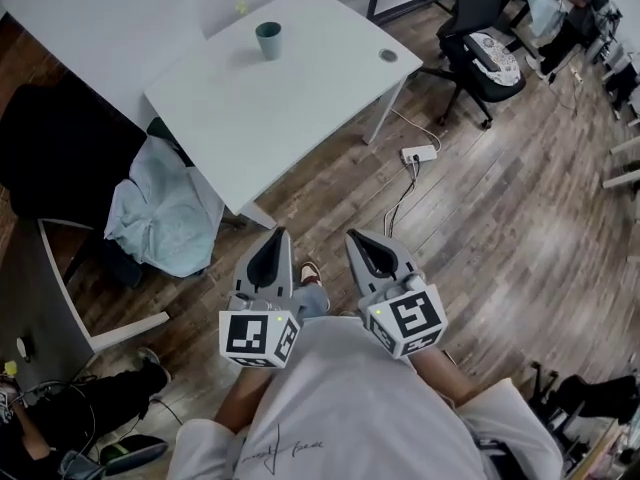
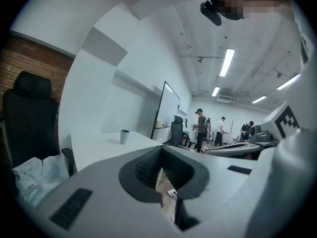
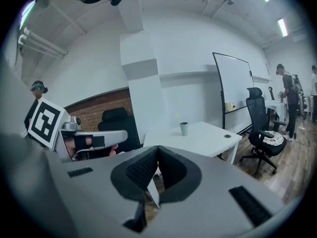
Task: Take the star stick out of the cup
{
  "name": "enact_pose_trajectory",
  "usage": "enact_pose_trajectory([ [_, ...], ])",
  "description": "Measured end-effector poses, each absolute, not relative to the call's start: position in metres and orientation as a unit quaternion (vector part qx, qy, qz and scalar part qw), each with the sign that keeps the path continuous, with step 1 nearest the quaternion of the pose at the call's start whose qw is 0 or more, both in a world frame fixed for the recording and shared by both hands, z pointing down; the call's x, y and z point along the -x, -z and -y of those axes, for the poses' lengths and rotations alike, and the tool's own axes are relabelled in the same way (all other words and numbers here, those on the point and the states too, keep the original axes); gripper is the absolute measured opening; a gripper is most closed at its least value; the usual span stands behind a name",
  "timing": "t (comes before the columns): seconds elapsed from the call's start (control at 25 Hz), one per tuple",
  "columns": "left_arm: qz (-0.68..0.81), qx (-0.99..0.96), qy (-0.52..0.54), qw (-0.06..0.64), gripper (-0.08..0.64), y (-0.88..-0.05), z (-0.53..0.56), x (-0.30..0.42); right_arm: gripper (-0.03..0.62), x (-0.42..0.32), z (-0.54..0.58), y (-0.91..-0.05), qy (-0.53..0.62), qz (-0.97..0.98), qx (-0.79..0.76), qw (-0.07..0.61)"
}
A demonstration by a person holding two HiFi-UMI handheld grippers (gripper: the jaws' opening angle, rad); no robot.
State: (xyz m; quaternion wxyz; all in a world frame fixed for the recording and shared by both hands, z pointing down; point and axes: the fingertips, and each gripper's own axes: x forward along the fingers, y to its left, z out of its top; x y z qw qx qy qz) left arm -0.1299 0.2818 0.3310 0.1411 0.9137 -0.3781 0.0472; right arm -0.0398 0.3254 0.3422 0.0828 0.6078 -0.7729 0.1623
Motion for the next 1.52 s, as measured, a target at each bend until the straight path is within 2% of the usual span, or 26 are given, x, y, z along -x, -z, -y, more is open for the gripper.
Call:
enact_pose_trajectory([
  [0.36, 0.375, -0.916, -0.045, 0.138, 0.003, -0.337, -0.246, 0.142, 0.008, 0.050, -0.288, -0.336, -0.146, 0.771, -0.615, 0.075],
  [0.56, 0.380, -0.916, -0.052, 0.114, 0.003, -0.338, -0.234, 0.151, 0.008, 0.042, -0.272, -0.336, -0.152, 0.757, -0.632, 0.068],
  [0.76, 0.385, -0.912, -0.056, 0.127, 0.003, -0.343, -0.222, 0.149, 0.008, 0.030, -0.255, -0.336, -0.153, 0.754, -0.634, 0.072],
  [1.52, 0.420, -0.898, -0.074, 0.108, 0.003, -0.342, -0.096, 0.066, 0.008, -0.060, -0.108, -0.347, -0.164, 0.778, -0.601, 0.082],
])
